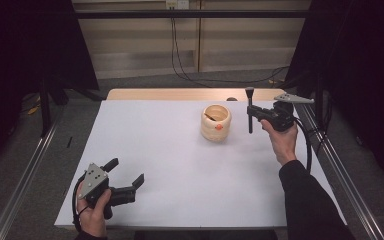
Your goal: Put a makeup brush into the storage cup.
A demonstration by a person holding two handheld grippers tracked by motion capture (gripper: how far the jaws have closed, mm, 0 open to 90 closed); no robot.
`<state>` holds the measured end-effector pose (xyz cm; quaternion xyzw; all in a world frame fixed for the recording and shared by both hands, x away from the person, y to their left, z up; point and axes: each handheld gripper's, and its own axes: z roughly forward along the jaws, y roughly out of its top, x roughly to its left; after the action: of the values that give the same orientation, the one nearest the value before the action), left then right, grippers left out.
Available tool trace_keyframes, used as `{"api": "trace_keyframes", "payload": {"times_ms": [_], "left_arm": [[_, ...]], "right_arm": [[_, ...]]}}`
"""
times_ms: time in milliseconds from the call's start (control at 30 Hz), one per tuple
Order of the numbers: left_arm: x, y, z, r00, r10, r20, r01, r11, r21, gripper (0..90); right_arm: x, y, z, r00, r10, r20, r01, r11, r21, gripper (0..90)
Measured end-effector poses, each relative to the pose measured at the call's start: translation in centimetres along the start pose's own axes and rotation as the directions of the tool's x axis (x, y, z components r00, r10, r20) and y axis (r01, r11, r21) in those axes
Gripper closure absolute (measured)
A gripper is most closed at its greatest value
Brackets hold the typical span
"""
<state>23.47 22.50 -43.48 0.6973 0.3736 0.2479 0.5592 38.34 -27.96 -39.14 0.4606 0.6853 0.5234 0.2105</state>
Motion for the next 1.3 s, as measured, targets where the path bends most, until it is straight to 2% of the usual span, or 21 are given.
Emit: {"api": "trace_keyframes", "payload": {"times_ms": [333, 767, 1167, 1300], "left_arm": [[0.0, 0.0, 0.1, 1.0000, 0.008, 0.005, -0.008, 1.0000, 0.001, 0.7], [0.0, 0.0, 0.1, 0.9999, 0.007, 0.009, -0.007, 1.0000, -0.004, 0.7], [0.0, 0.0, 0.1, 0.9999, 0.003, 0.013, -0.003, 1.0000, -0.001, 0.7], [0.0, 0.0, 0.1, 0.9999, 0.012, 0.008, -0.012, 0.9999, 0.007, 0.7]], "right_arm": [[0.5, 1.0, 0.2, 0.9996, -0.010, -0.027, 0.010, 1.000, -0.018, 79.1], [2.3, 3.0, 1.0, 0.9975, -0.030, -0.064, 0.027, 0.999, -0.042, 79.1], [3.2, 4.5, 2.1, 0.9962, -0.047, -0.074, 0.044, 0.998, -0.035, 79.1], [3.6, 5.0, 2.5, 0.9957, -0.056, -0.074, 0.053, 0.998, -0.037, 79.1]]}}
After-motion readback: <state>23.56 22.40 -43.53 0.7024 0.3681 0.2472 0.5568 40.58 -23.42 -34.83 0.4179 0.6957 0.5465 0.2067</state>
